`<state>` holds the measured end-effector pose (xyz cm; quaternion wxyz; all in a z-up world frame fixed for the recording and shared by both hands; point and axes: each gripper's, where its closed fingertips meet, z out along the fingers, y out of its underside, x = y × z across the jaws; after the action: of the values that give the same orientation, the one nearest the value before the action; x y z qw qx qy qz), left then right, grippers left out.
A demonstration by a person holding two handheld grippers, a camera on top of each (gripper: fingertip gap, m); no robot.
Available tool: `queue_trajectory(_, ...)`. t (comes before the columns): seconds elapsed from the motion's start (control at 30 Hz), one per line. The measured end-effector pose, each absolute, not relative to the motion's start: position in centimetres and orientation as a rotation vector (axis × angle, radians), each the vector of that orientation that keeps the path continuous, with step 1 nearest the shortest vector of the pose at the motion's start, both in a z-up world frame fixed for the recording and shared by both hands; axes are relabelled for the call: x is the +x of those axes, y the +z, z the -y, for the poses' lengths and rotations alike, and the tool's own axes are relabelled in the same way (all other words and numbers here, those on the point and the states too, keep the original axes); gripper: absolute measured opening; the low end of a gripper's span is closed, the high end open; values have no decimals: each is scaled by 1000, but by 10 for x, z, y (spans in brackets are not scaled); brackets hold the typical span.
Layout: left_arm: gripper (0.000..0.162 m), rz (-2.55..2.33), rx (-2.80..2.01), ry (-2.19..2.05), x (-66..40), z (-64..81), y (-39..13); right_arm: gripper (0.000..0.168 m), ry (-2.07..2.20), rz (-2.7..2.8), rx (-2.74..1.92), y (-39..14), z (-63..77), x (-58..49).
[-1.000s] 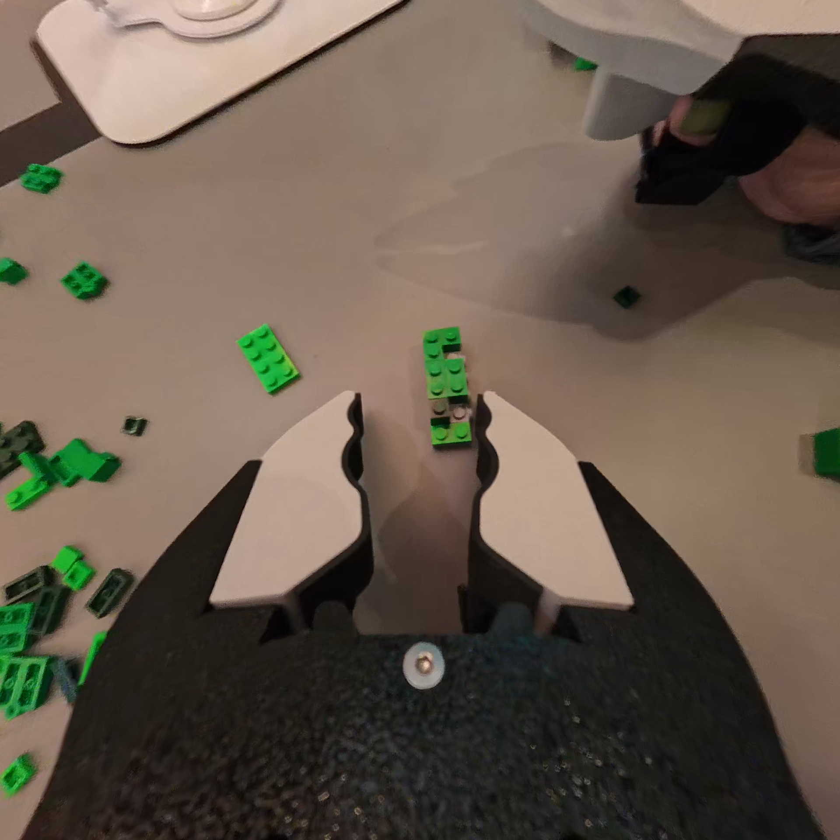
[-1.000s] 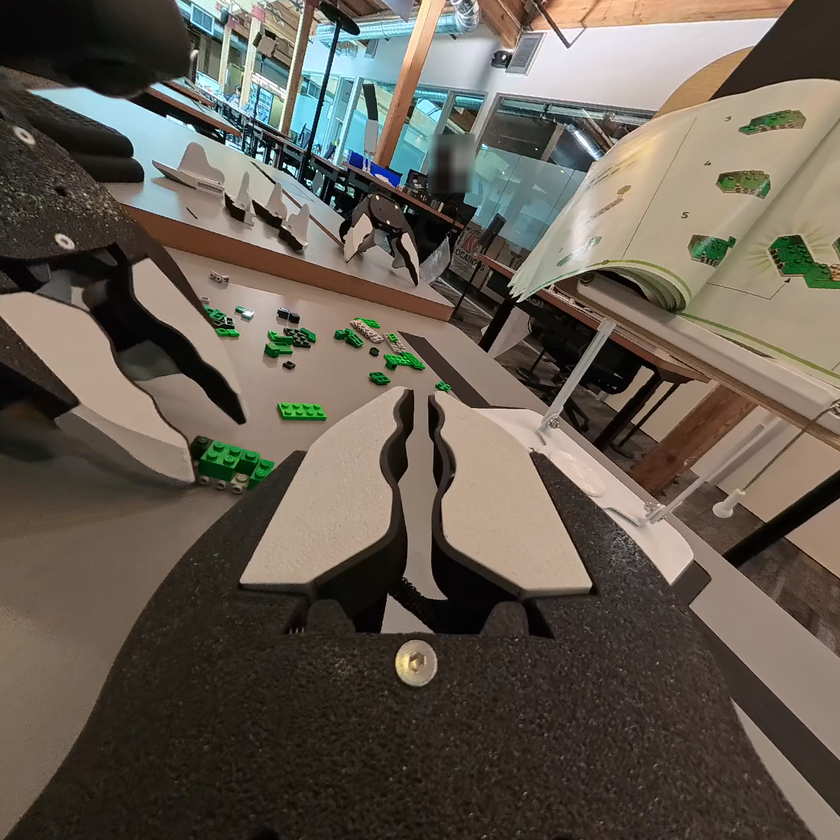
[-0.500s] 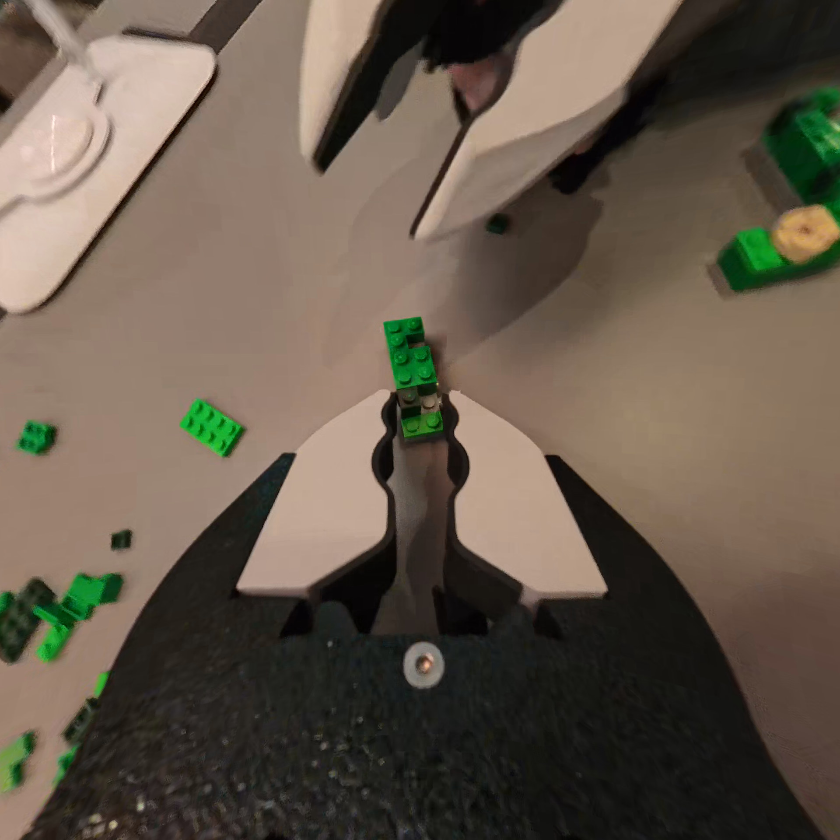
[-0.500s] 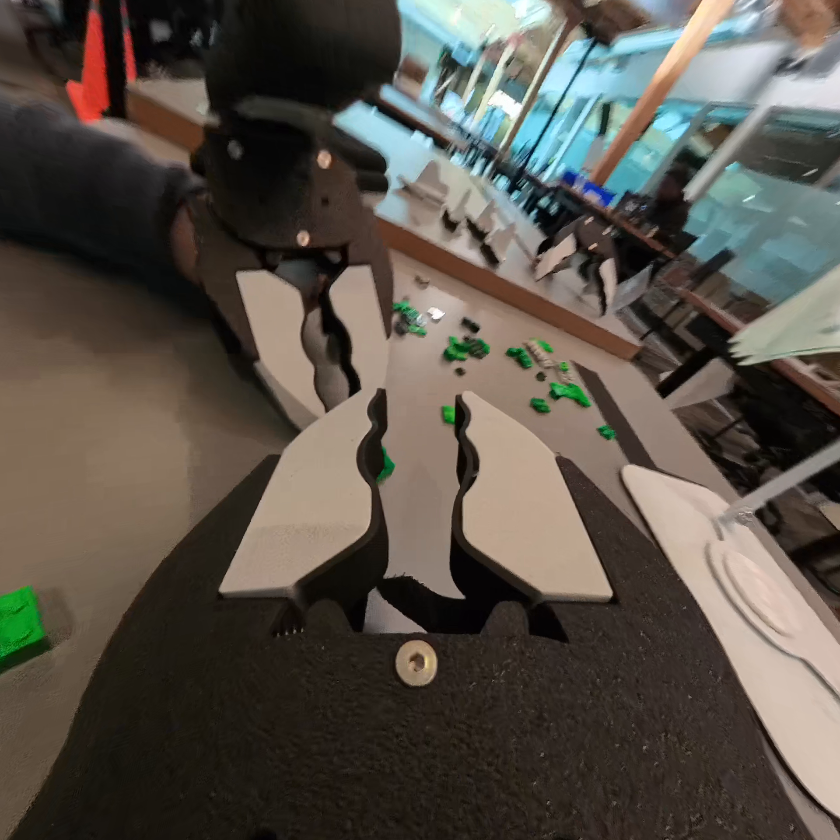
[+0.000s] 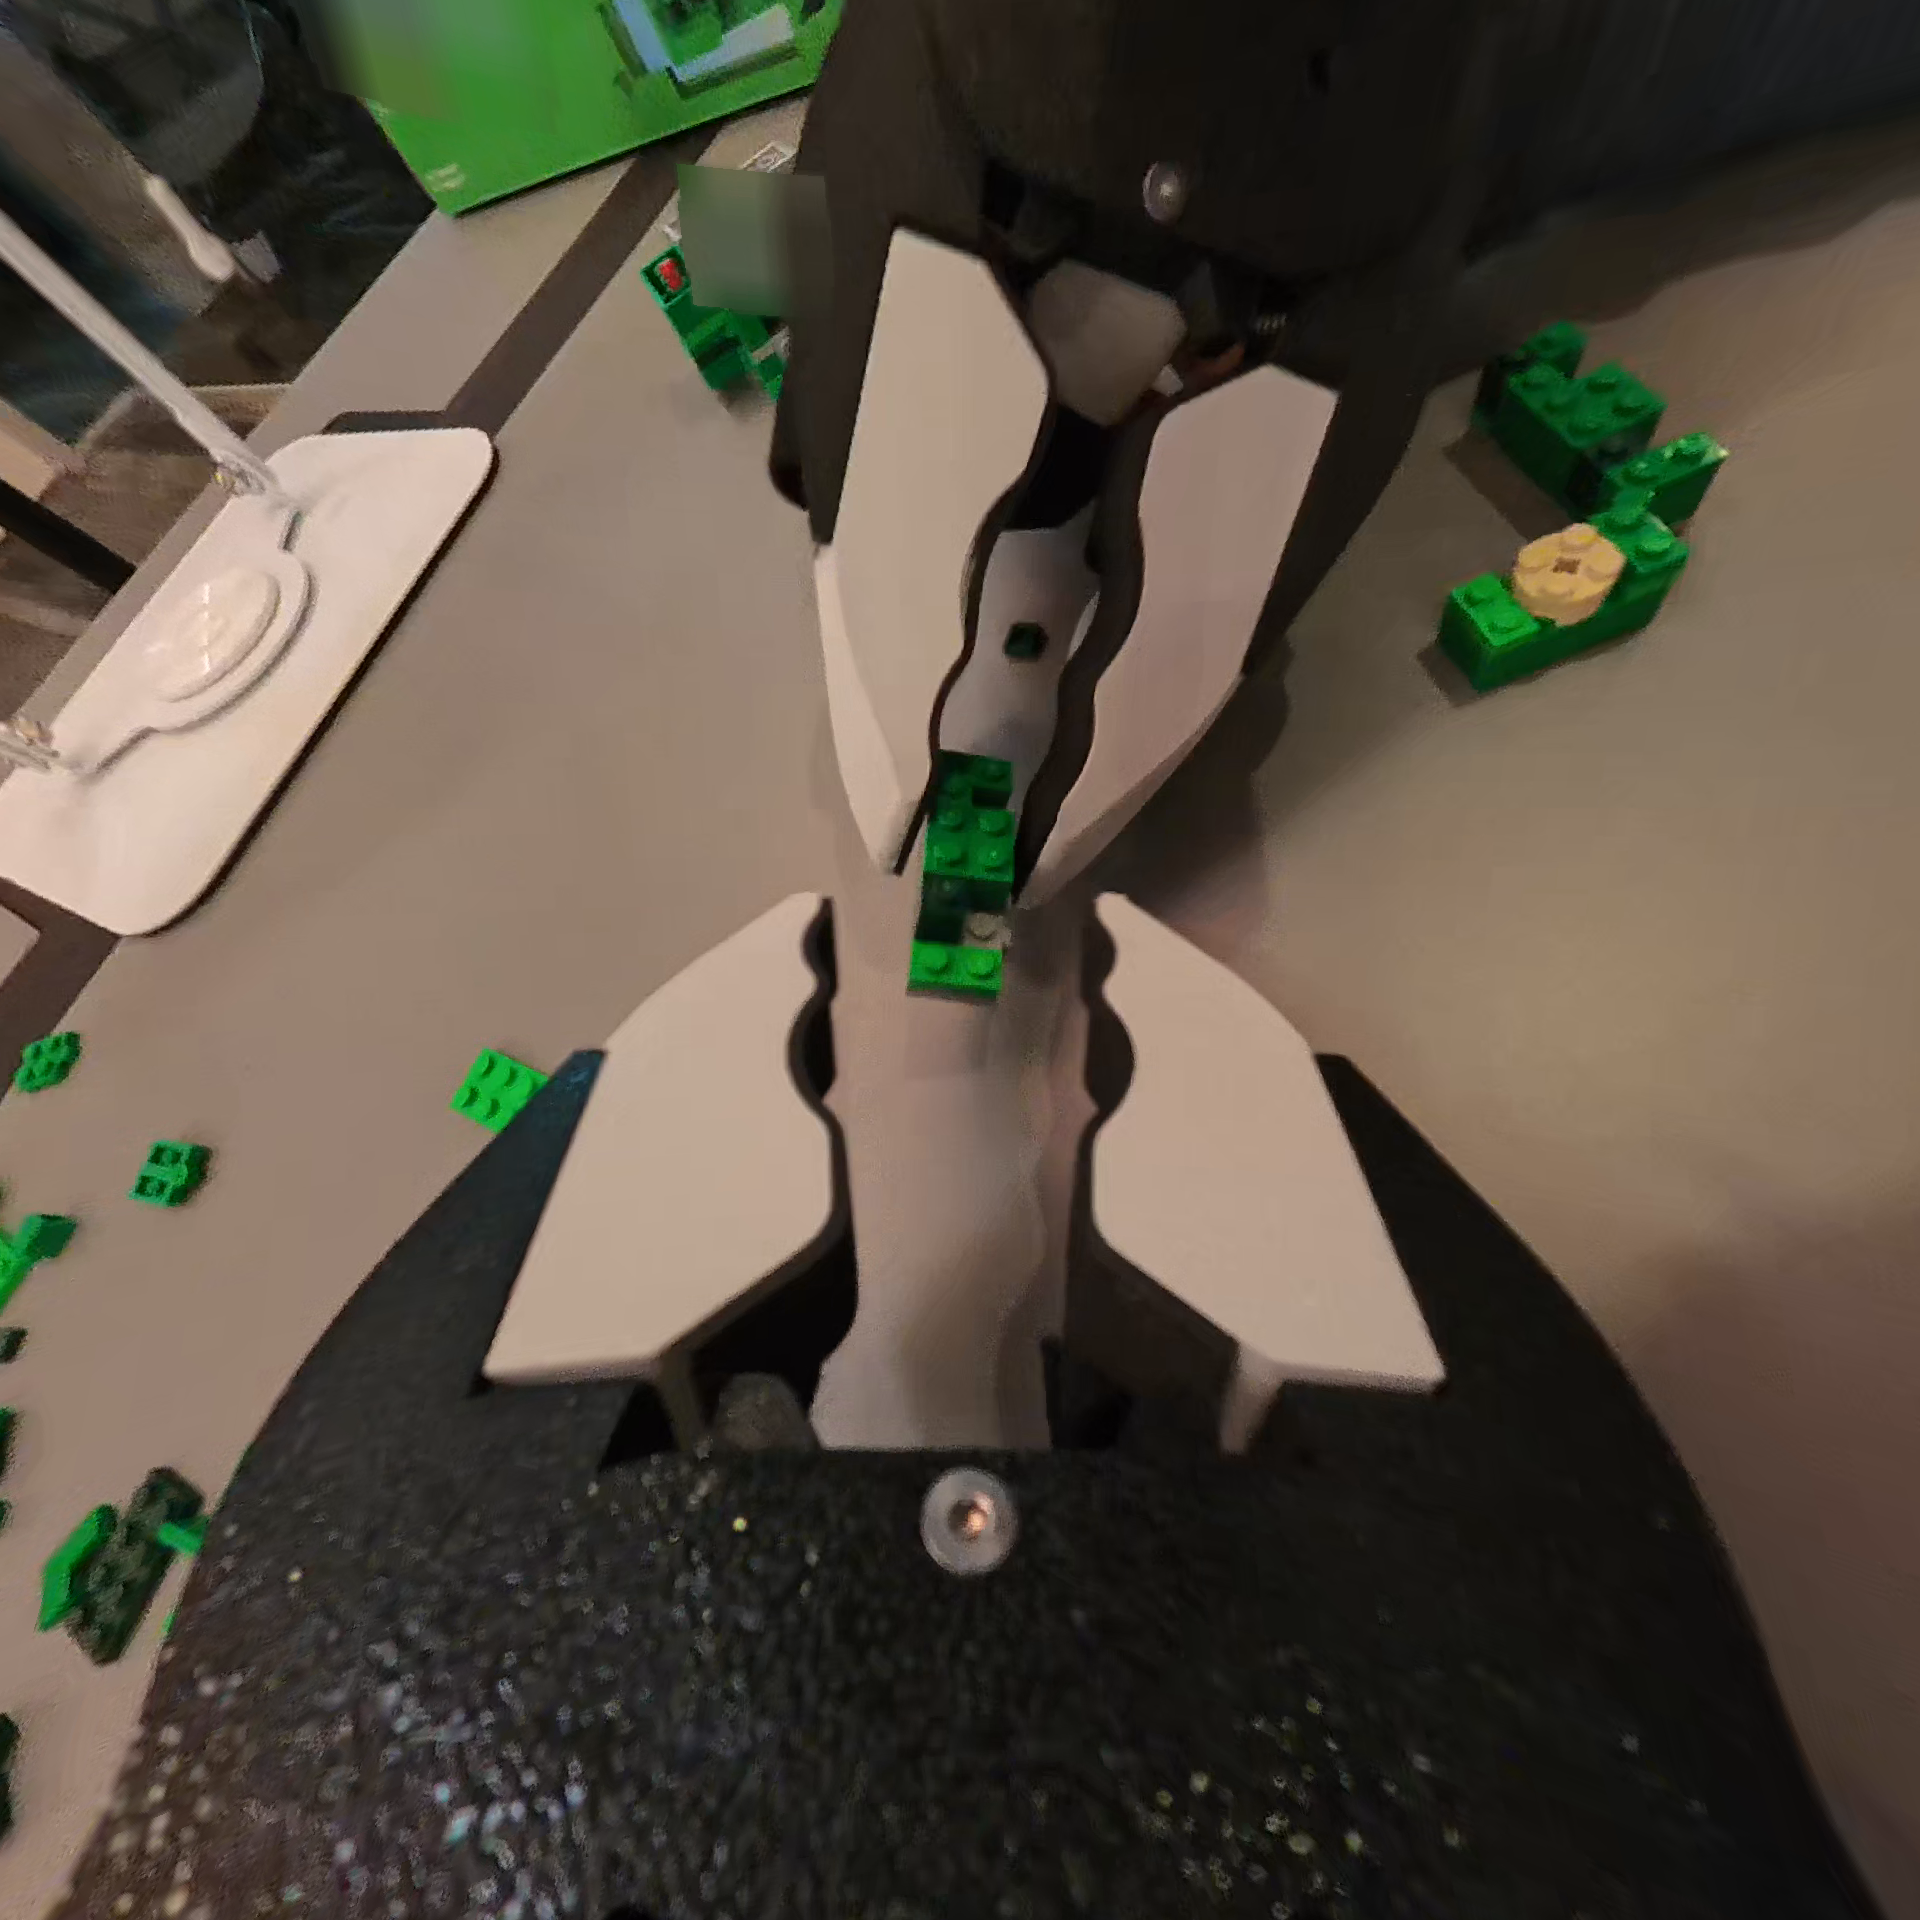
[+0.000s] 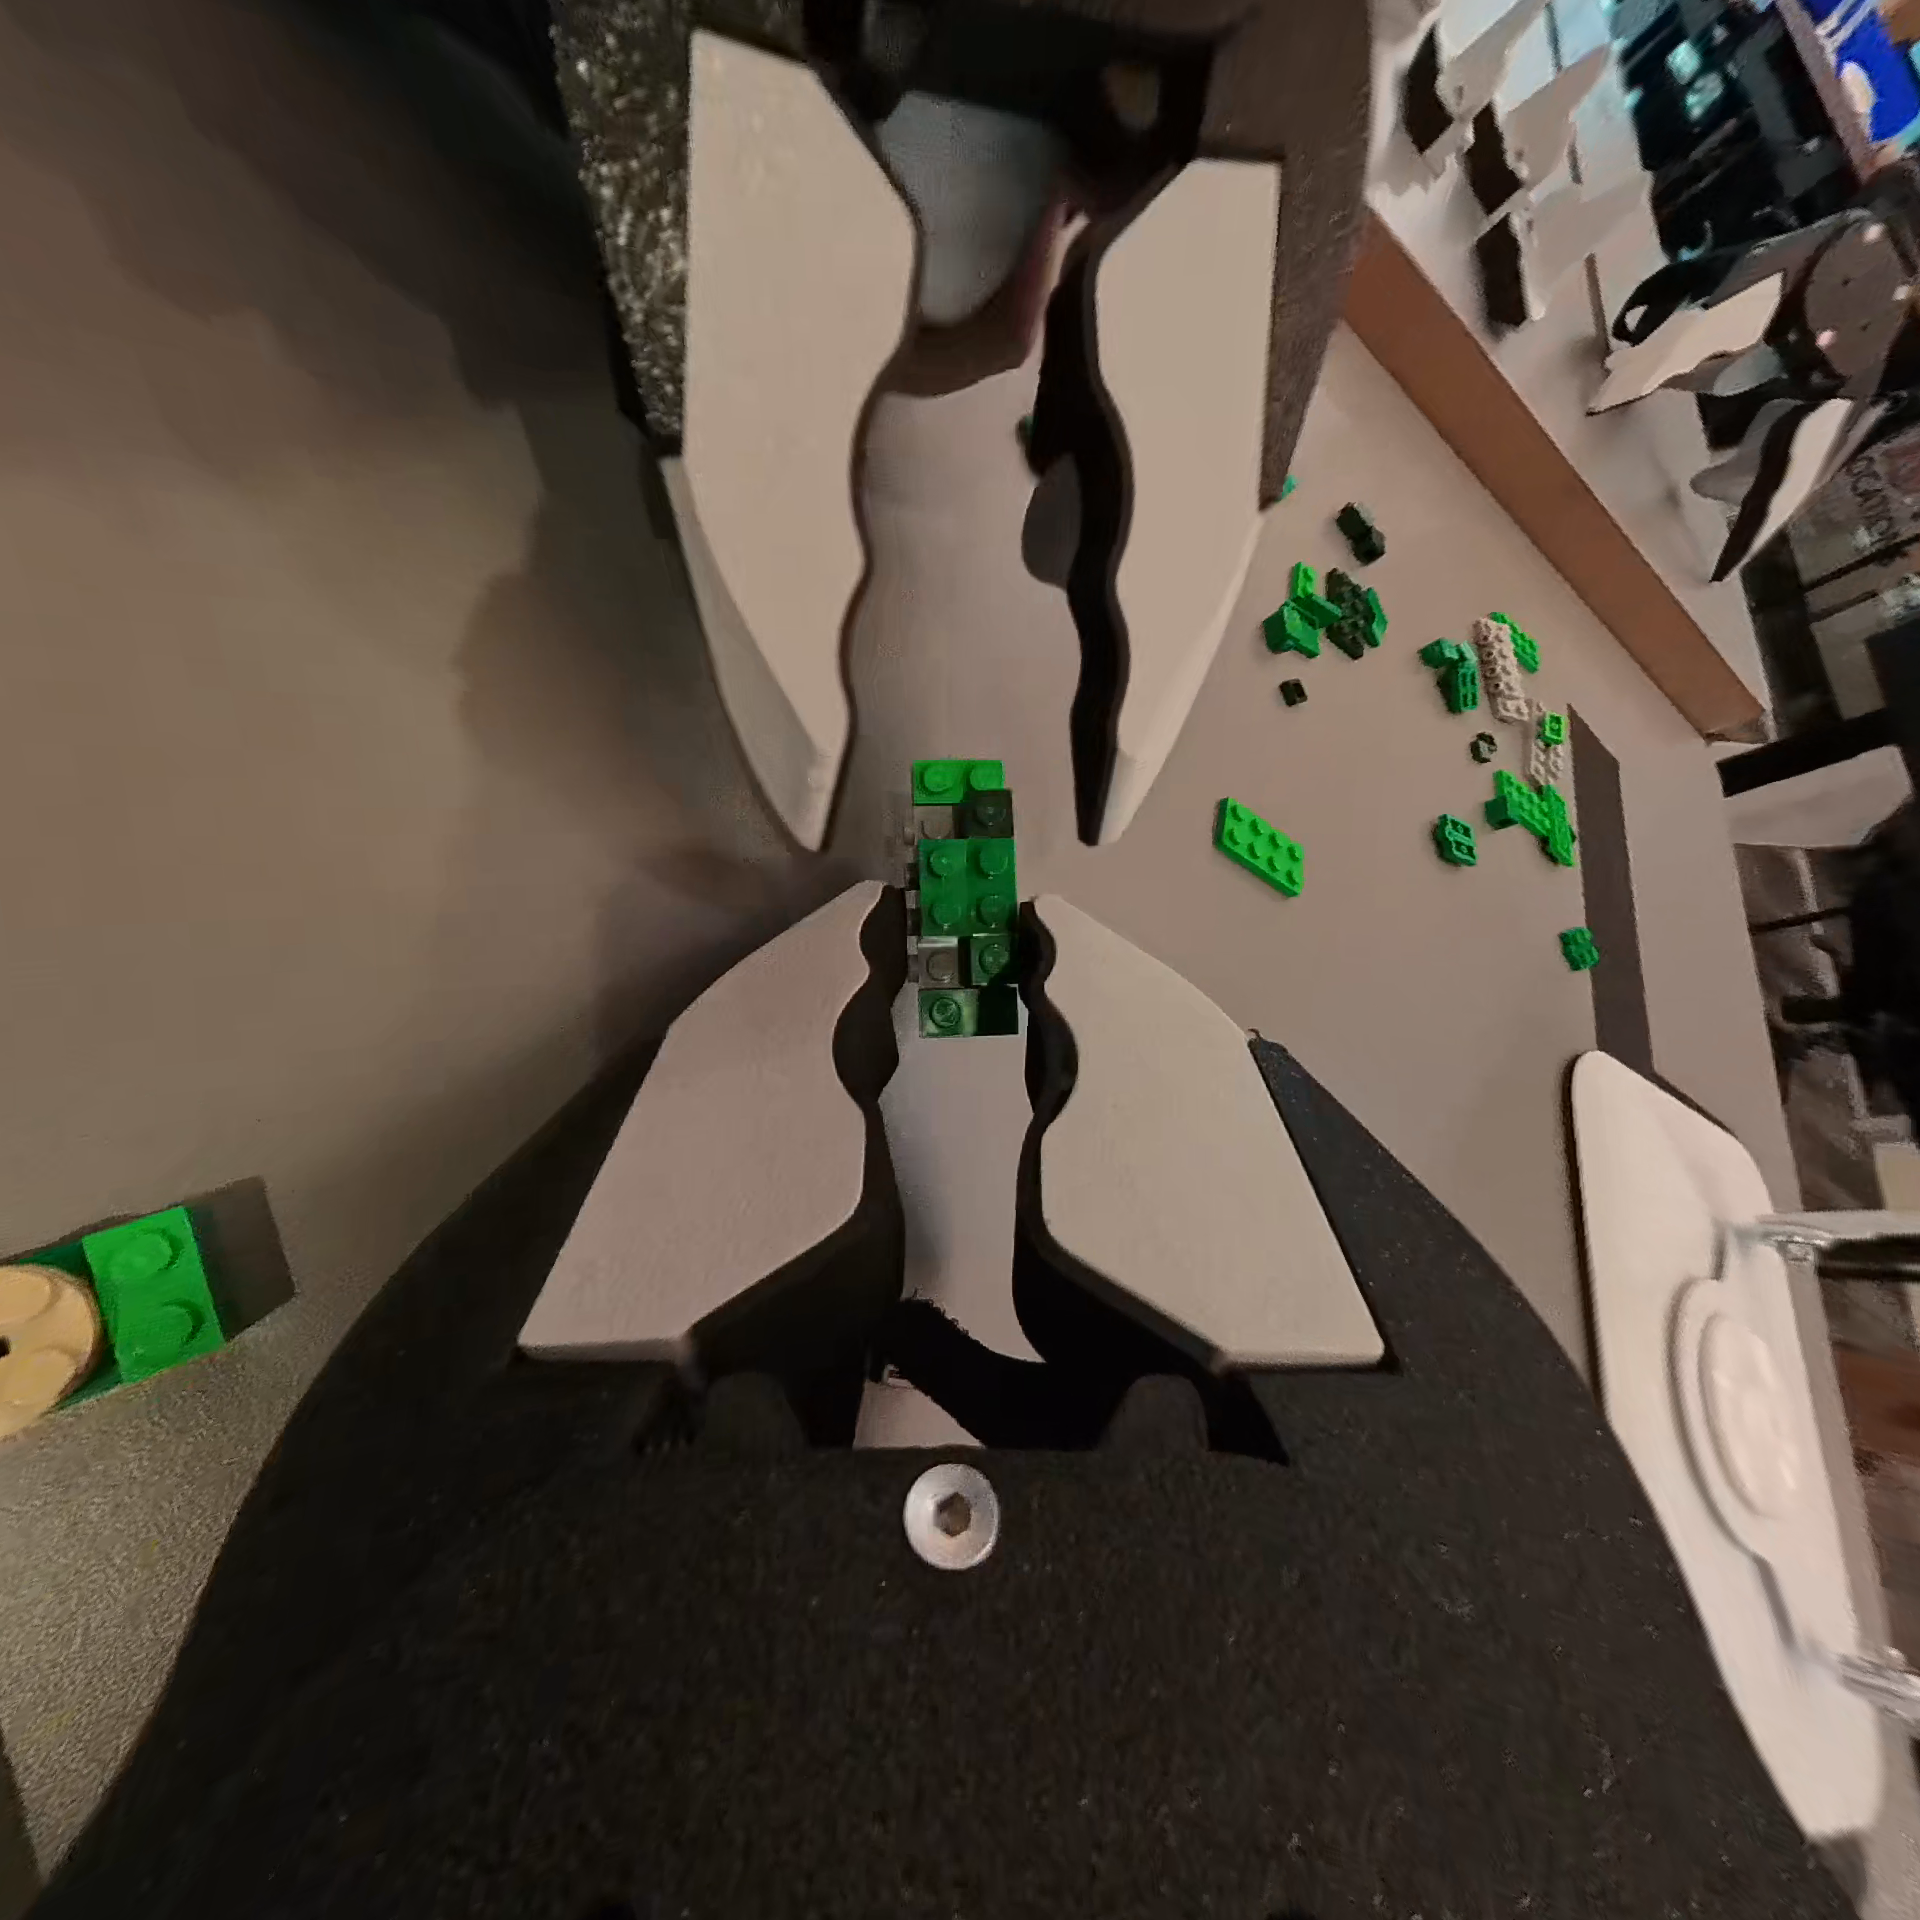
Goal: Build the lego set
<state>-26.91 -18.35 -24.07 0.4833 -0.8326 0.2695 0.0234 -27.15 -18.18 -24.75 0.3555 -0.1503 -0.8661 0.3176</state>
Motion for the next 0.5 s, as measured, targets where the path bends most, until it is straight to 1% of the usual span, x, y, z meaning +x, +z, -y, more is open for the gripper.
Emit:
queue_trajectory(0.03, 49, -645, -2041, 47, -271, 184, -242, 20, 865, 2226, -402, -245, 182, -271)
queue_trajectory(0.13, 45, -662, -2042, 52, -271, 185, -244, 19, 991, 2212, -432, -237, 184, -268)
queue_trajectory(0.2, 38, -678, -2023, 31, -266, 185, -242, 19, 1055, 2212, -431, -234, 186, -265)
queue_trajectory(0.23, 31, -684, -2017, 23, -264, 185, -242, 19, 1075, 2216, -428, -233, 187, -264)
queue_trajectory(0.5, 19, -691, -1992, -40, -260, 188, -240, 19, 1122, 2244, -418, -235, 191, -260)
